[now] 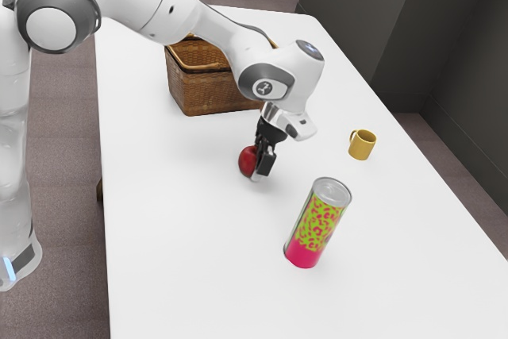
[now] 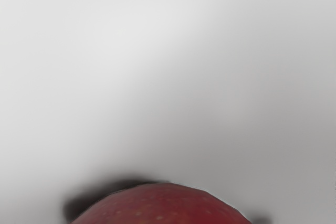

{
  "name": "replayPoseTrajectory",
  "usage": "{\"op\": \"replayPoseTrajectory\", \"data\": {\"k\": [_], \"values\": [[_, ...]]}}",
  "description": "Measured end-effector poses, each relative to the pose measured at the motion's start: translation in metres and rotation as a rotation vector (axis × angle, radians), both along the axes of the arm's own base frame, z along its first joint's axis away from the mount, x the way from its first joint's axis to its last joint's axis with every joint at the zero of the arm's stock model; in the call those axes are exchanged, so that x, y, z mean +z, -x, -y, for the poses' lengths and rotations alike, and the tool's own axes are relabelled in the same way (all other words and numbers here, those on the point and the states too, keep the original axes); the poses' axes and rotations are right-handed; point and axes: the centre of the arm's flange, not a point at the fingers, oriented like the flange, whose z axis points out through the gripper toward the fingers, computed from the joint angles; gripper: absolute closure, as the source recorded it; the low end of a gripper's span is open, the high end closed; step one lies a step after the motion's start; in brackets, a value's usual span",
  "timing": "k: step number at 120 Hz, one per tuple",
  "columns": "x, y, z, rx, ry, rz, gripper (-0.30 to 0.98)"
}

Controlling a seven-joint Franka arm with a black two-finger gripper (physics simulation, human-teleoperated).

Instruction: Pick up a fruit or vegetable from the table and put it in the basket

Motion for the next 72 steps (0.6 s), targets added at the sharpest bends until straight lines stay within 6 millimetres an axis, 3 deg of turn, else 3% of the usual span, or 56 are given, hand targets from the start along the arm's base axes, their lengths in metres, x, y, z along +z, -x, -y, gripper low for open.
{"op": "replayPoseTrajectory", "data": {"k": [10, 29, 36, 43, 50, 56, 72], "values": [[-0.005, 0.001, 0.001, 0.0, 0.001, -0.004, 0.17], [-0.007, 0.002, 0.0, 0.007, 0.0, 0.0, 0.28], [0.0, 0.0, 0.0, 0.008, -0.002, 0.014, 0.37], [0.027, -0.008, 0.0, 0.007, -0.008, 0.057, 0.39], [0.074, -0.017, 0.001, 0.006, -0.014, 0.118, 0.39], [0.103, -0.021, 0.002, 0.005, -0.019, 0.142, 0.39], [0.144, -0.016, -0.001, -0.003, -0.048, 0.147, 0.39]]}}
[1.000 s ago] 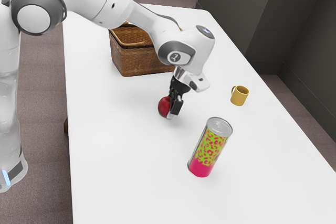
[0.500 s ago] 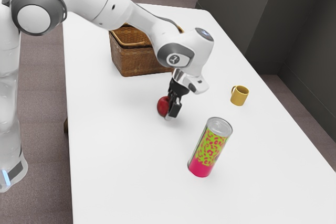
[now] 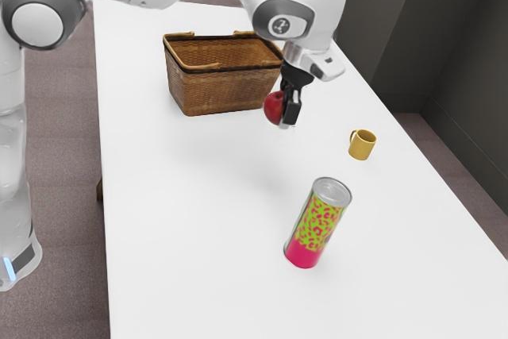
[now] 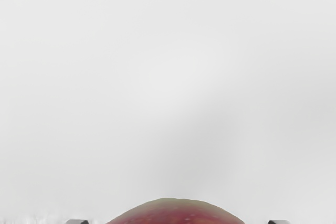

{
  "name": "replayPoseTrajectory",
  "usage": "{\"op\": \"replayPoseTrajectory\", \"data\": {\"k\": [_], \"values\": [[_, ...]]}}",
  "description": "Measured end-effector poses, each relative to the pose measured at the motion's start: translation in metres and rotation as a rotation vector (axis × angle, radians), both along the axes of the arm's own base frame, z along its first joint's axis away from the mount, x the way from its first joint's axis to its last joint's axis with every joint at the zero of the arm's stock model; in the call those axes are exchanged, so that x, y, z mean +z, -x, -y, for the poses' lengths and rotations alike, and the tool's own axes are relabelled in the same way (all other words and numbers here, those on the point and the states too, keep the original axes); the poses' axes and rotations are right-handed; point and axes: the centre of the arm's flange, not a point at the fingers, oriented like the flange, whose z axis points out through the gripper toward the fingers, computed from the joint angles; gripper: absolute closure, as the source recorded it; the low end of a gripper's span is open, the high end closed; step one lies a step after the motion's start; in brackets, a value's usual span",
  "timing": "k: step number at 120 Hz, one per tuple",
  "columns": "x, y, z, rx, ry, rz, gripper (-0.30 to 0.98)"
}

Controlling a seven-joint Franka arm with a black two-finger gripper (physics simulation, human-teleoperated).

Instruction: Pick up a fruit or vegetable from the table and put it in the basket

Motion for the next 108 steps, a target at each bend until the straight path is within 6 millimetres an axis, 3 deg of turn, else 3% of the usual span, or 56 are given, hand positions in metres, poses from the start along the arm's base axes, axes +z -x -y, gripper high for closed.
{"op": "replayPoseTrajectory", "data": {"k": [13, 28, 46, 65, 73, 82, 97, 101, 108], "values": [[0.02, 0.007, -0.019, 0.015, -0.025, -0.001, 0.39], [0.053, 0.015, -0.075, 0.085, -0.041, 0.027, 0.38], [0.069, 0.038, -0.172, 0.213, -0.056, 0.029, 0.38], [0.07, 0.086, -0.301, 0.394, -0.073, 0.018, 0.38], [0.068, 0.106, -0.336, 0.44, -0.076, 0.015, 0.38], [0.069, 0.108, -0.341, 0.424, -0.077, 0.019, 0.38], [0.069, 0.08, -0.301, 0.307, -0.076, 0.024, 0.39], [0.07, 0.075, -0.291, 0.283, -0.069, 0.029, 0.32], [0.072, 0.075, -0.288, 0.273, -0.046, 0.039, 0.27]]}}
